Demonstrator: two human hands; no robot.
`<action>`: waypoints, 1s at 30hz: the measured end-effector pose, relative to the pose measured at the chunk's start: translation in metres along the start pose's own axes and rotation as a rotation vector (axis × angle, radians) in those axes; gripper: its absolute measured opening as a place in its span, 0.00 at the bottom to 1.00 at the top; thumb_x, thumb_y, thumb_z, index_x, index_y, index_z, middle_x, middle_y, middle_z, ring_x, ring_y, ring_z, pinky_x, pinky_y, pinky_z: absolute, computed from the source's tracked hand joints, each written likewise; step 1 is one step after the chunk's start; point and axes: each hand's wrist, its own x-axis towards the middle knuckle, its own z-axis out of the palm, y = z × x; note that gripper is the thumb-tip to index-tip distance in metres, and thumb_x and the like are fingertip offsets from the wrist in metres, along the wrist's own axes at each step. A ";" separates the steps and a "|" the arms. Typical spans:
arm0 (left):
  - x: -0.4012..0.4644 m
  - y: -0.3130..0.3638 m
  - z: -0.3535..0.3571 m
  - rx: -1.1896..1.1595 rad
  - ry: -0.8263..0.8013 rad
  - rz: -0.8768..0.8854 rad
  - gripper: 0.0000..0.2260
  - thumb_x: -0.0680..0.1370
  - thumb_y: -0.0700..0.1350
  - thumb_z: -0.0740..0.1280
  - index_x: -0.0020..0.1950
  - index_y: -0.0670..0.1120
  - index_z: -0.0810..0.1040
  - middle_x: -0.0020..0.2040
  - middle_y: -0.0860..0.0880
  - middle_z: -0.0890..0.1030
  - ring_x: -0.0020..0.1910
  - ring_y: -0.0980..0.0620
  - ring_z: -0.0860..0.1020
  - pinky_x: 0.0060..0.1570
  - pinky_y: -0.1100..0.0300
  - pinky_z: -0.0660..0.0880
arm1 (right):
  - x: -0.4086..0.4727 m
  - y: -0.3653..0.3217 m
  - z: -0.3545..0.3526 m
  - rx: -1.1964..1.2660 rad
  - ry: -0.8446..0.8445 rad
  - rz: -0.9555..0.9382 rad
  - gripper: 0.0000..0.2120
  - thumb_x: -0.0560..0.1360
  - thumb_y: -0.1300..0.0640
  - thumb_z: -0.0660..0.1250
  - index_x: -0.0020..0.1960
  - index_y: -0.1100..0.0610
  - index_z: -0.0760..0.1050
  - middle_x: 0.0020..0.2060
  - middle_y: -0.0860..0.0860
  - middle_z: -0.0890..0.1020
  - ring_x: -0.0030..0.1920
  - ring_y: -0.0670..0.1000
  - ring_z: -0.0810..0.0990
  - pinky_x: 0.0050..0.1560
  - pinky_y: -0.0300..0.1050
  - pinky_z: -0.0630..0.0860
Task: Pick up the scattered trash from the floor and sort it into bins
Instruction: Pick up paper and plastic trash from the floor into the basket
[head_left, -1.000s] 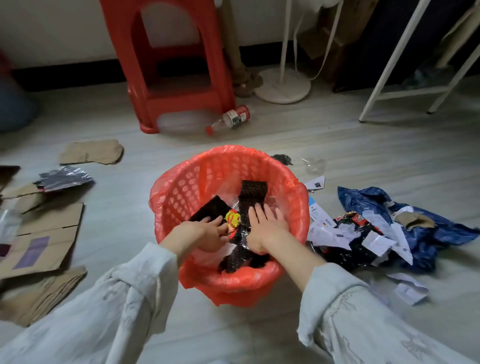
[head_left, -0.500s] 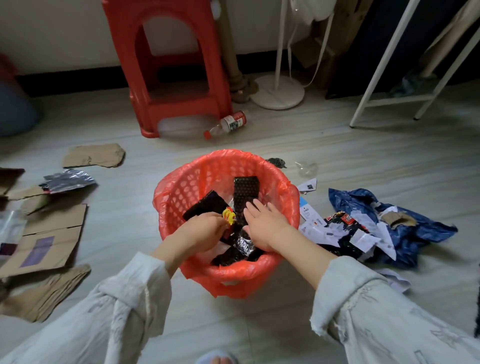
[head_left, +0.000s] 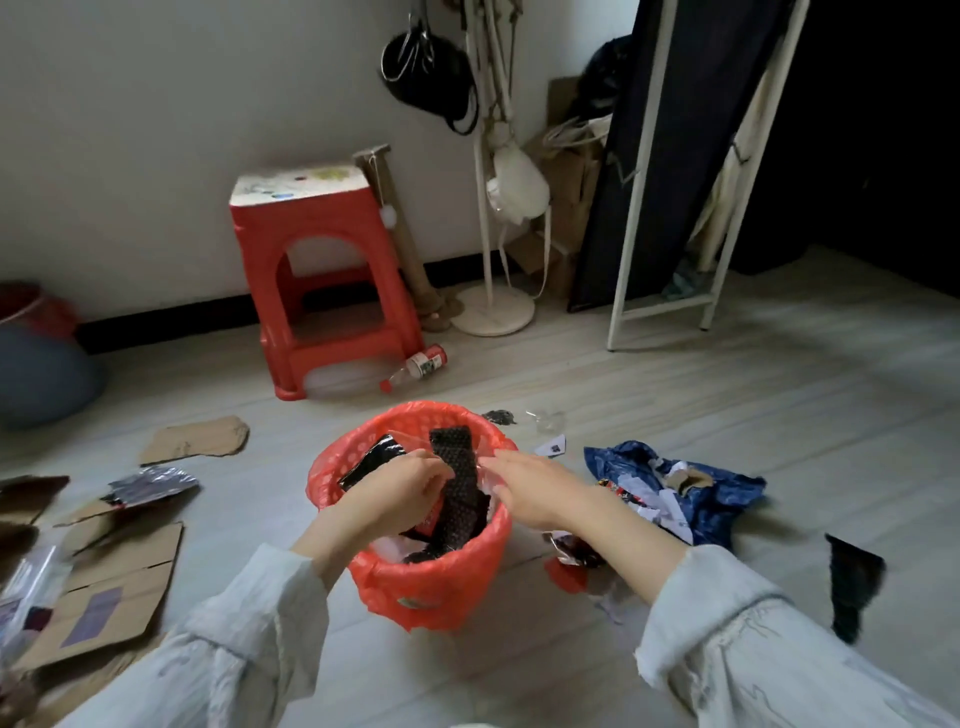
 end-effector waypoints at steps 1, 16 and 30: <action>0.000 0.015 -0.007 0.001 0.030 0.032 0.14 0.80 0.40 0.56 0.62 0.43 0.76 0.62 0.47 0.77 0.61 0.49 0.73 0.59 0.59 0.68 | -0.018 0.003 -0.008 0.026 0.027 0.013 0.21 0.80 0.57 0.52 0.73 0.54 0.59 0.73 0.55 0.63 0.72 0.57 0.62 0.69 0.56 0.62; 0.067 0.205 0.086 0.000 -0.229 0.291 0.14 0.80 0.41 0.56 0.61 0.45 0.76 0.61 0.45 0.77 0.60 0.44 0.74 0.58 0.54 0.70 | -0.183 0.166 0.044 0.264 0.093 0.445 0.23 0.79 0.53 0.55 0.73 0.50 0.58 0.67 0.58 0.70 0.65 0.60 0.70 0.61 0.51 0.71; 0.136 0.121 0.295 0.181 -0.189 0.168 0.40 0.59 0.42 0.78 0.68 0.48 0.66 0.68 0.36 0.69 0.65 0.33 0.70 0.56 0.44 0.73 | -0.054 0.310 0.202 0.165 -0.037 0.552 0.33 0.76 0.45 0.60 0.76 0.48 0.47 0.76 0.50 0.49 0.76 0.54 0.46 0.71 0.55 0.57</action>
